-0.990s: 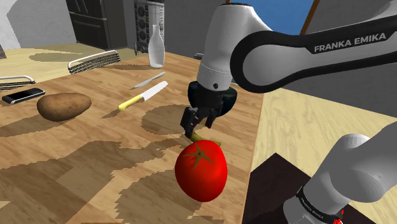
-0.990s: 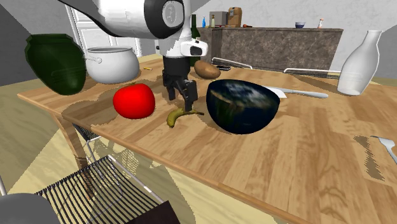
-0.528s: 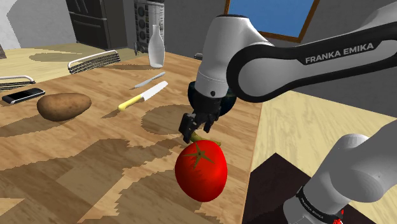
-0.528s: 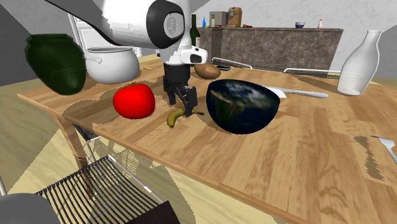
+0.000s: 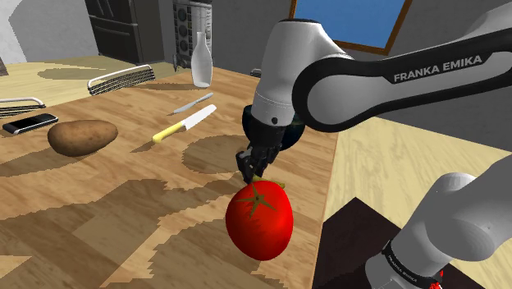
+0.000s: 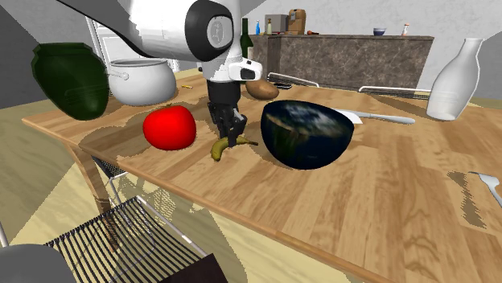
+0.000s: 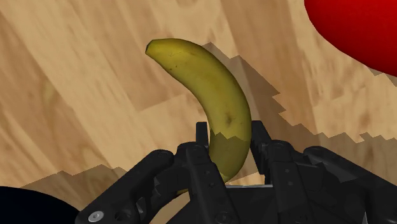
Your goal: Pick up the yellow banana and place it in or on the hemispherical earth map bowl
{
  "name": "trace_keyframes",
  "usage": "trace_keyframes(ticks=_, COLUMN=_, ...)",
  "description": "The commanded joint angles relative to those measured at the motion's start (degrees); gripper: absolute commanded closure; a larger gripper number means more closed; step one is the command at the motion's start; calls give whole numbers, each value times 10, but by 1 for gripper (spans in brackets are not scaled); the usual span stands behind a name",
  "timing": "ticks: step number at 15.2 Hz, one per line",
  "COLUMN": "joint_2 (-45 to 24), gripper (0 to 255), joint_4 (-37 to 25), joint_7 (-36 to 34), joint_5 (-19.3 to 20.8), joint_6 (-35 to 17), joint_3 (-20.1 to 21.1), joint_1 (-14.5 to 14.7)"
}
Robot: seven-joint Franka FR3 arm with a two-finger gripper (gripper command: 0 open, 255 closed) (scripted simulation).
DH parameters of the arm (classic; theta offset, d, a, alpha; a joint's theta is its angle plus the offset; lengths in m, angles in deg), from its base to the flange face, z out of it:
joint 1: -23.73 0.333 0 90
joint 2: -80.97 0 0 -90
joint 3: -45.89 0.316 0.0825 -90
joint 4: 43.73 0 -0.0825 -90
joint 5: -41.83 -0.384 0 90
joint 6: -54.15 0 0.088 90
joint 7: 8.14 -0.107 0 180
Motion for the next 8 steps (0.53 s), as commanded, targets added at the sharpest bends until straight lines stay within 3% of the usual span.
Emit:
trace_keyframes(ticks=1, joint_2=0, gripper=255, joint_4=0, joint_7=0, joint_5=0, joint_6=0, joint_3=0, joint_1=0)
trace_keyframes(ticks=8, joint_2=7, gripper=255, joint_4=-17, joint_7=0, joint_5=1, joint_6=24, joint_3=-5, joint_1=0)
